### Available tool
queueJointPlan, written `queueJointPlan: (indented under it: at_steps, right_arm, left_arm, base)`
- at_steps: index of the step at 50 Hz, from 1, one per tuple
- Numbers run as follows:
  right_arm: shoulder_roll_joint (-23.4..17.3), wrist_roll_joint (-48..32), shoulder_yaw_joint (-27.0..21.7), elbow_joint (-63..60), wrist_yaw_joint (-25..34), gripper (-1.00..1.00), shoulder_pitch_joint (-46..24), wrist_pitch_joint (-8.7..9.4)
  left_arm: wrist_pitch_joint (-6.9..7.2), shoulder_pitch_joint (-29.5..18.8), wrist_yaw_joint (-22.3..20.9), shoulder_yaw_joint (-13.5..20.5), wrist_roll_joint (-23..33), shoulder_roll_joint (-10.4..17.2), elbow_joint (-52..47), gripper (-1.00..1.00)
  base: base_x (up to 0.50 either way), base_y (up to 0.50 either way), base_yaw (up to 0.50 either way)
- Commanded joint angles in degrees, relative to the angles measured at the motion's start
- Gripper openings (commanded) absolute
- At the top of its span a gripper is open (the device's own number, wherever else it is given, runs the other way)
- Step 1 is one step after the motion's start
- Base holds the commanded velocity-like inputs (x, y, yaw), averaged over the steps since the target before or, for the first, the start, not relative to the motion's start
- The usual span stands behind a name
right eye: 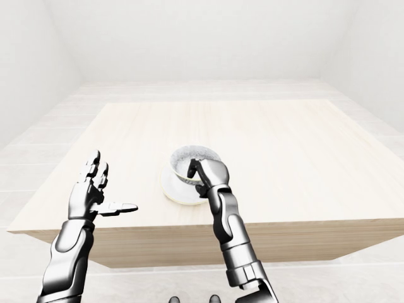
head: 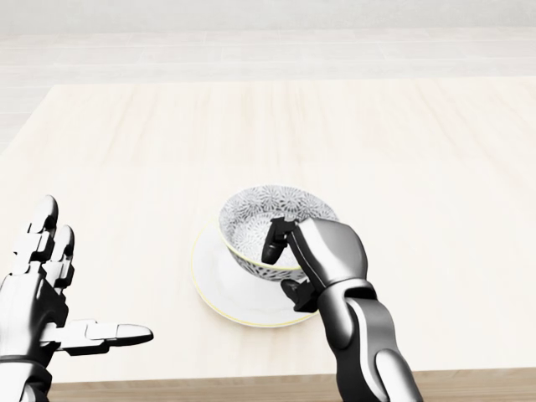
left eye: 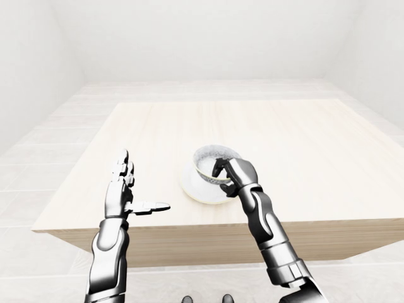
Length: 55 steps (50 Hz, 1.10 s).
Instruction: Put the bowl on the plate.
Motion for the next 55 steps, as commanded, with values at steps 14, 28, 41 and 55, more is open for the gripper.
queueJointPlan:
  at_steps: [14,28,41,55]
  right_arm:
    - [-0.06,2.72,-0.05,3.78,-3.76,-0.47,-1.06,0.0]
    - [0.06,2.79,0.28,4.51,-4.24,-0.47,-0.94,0.0]
    - [0.05,2.31,0.41,3.9,-3.95,-0.47,-0.56,0.0]
    - [0.2,2.33,0.46,4.46,-4.23,-0.47,-0.6,0.0]
  left_arm:
    - [0.36,-0.19,-0.19,0.18,-0.33,0.09,-0.41,1.0]
    - [0.42,-0.64,0.0,0.11,-0.31,0.22,0.05,1.0]
    - [0.67,-0.22,-0.05,0.01,-0.19,0.13,-0.93,1.0]
    - [0.9,0.04,-0.17,0.13,-0.23,0.04,-1.49,1.0]
  base:
    - [0.0,0.0,0.0]
    - [0.0,0.0,0.0]
    - [0.0,0.0,0.0]
    - [0.0,0.0,0.0]
